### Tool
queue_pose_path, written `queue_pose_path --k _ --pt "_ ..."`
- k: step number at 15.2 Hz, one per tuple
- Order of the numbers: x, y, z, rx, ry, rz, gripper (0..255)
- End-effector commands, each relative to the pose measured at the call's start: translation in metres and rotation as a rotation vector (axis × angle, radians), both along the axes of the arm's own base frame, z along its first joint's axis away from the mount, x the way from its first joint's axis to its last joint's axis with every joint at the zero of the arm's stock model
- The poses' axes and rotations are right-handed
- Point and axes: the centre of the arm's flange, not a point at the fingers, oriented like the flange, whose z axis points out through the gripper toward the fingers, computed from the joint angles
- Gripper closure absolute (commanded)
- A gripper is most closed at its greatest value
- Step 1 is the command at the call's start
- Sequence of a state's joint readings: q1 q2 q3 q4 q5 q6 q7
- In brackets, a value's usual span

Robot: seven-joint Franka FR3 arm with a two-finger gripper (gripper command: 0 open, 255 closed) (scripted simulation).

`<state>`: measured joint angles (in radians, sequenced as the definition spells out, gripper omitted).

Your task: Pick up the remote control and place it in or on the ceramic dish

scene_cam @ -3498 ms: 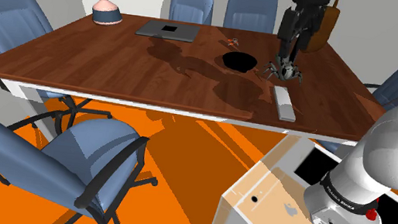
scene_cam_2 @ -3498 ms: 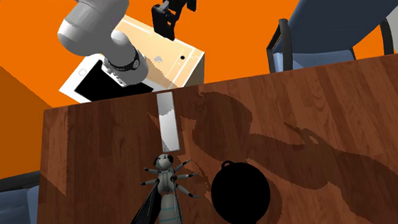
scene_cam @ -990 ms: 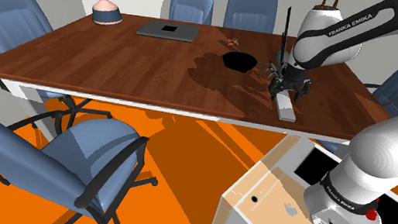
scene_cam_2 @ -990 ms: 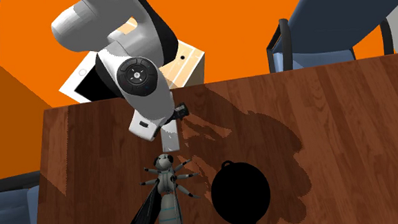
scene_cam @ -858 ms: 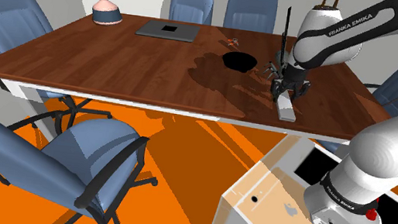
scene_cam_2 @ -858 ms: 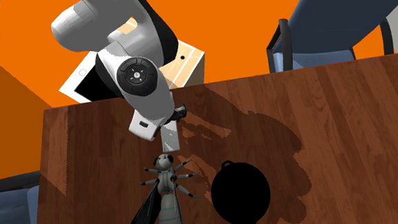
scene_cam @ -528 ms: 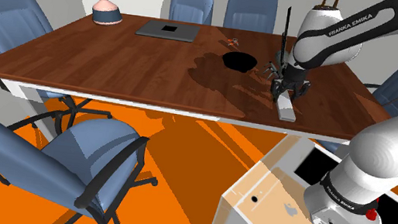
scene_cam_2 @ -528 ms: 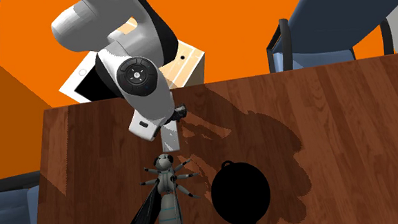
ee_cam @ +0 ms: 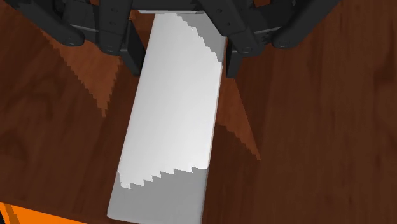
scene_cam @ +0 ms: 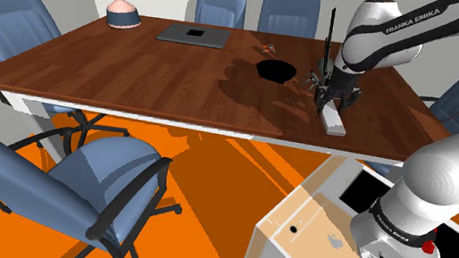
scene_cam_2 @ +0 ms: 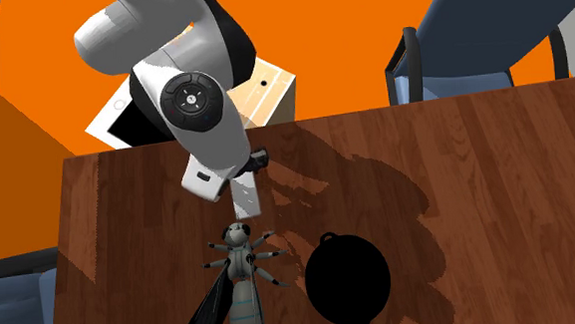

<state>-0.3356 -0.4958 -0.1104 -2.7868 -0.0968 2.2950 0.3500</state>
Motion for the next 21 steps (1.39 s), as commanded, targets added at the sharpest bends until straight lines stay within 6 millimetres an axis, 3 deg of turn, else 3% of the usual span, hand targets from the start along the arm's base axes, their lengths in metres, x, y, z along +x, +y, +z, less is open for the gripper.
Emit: queue_pose_path --k 1,19,21 --pt "0.001 0.000 0.011 0.000 0.000 0.000 255" --pt "0.001 0.000 0.101 0.000 0.000 0.000 255" --pt "0.026 -0.008 0.102 0.000 0.000 0.000 255"
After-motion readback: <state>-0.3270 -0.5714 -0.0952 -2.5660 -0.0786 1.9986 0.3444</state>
